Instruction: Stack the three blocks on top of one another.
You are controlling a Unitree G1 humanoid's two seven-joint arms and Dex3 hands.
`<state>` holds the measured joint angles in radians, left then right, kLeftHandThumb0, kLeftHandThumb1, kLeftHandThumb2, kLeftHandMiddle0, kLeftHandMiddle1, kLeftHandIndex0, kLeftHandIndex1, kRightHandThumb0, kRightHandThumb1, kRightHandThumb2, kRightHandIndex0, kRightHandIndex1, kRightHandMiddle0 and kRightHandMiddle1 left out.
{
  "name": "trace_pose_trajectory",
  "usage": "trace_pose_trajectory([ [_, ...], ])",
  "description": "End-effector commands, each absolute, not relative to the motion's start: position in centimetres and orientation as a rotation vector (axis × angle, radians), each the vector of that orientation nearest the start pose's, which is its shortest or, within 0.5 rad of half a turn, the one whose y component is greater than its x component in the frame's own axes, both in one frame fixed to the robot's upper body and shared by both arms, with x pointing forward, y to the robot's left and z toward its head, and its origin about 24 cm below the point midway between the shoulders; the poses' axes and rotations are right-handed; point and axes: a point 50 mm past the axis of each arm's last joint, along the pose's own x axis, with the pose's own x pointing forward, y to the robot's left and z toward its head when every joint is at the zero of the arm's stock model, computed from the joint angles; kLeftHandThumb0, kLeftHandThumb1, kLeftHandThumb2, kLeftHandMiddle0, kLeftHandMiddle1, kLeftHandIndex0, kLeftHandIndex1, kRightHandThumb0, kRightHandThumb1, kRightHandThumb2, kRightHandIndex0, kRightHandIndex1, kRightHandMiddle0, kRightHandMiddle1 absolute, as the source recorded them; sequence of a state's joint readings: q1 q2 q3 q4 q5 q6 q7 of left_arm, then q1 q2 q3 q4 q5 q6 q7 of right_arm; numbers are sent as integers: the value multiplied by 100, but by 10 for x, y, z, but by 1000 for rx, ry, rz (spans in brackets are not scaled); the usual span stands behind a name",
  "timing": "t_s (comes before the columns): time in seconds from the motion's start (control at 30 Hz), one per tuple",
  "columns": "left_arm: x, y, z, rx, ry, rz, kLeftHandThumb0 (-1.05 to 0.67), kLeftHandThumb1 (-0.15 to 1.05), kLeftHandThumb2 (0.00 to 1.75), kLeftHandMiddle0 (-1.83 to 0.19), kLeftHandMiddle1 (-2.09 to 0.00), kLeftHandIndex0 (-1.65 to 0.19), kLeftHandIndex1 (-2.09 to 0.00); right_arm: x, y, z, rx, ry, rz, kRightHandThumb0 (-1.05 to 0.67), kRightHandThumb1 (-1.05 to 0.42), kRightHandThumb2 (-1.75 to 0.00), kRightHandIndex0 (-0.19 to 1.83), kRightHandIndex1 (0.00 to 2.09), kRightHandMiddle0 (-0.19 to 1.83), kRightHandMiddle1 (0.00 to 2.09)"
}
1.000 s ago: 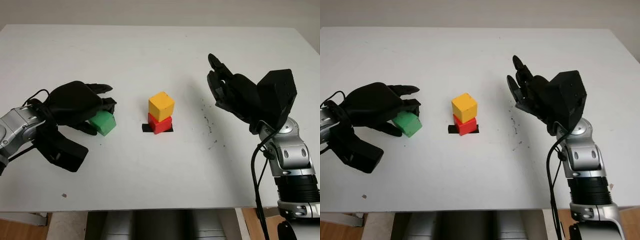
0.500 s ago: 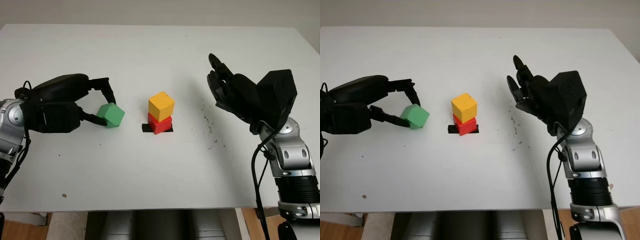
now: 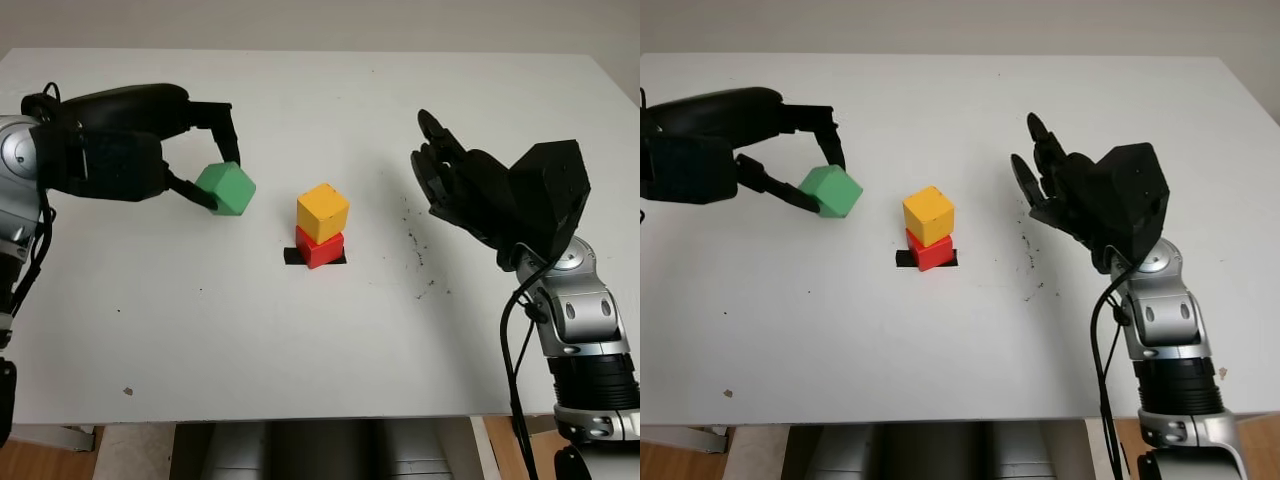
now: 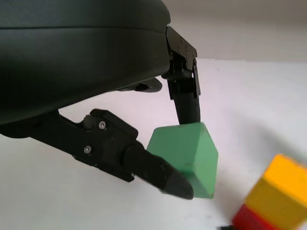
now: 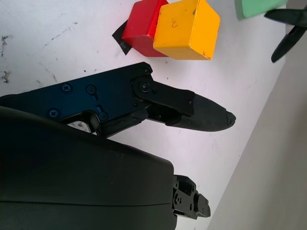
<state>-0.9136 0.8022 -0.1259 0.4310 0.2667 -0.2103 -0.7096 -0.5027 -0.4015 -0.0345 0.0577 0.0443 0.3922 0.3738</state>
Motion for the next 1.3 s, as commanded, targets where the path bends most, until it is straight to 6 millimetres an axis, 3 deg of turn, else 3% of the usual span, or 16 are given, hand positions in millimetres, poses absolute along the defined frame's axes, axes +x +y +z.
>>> trace_pose_trajectory([
  [0.0,355,227,279,1100,-288,-464,-42,92,6,-30,-6,-38,-156,334,-190,150,-334,-4,314,-65,-105,-69,-19,0,-19,0],
  [0.23,360,230,264,654,-310,-441,-45,93,5,-32,-6,-40,-153,332,-190,149,-327,0,304,-66,-105,-67,-19,0,-19,0],
  [0.5,358,218,250,359,-246,-499,-39,97,6,-20,-2,-32,-156,332,-190,149,-353,3,304,-70,-105,-67,-19,0,-19,0],
  [0.77,357,202,243,229,-265,-511,-44,95,5,-24,-6,-38,-156,334,-189,149,-351,-2,305,-70,-105,-66,-19,0,-19,0],
  [1.27,349,175,206,125,-154,-508,-43,94,5,-22,-6,-38,-148,332,-188,145,-351,4,290,-71,-105,-64,-19,0,-19,0],
])
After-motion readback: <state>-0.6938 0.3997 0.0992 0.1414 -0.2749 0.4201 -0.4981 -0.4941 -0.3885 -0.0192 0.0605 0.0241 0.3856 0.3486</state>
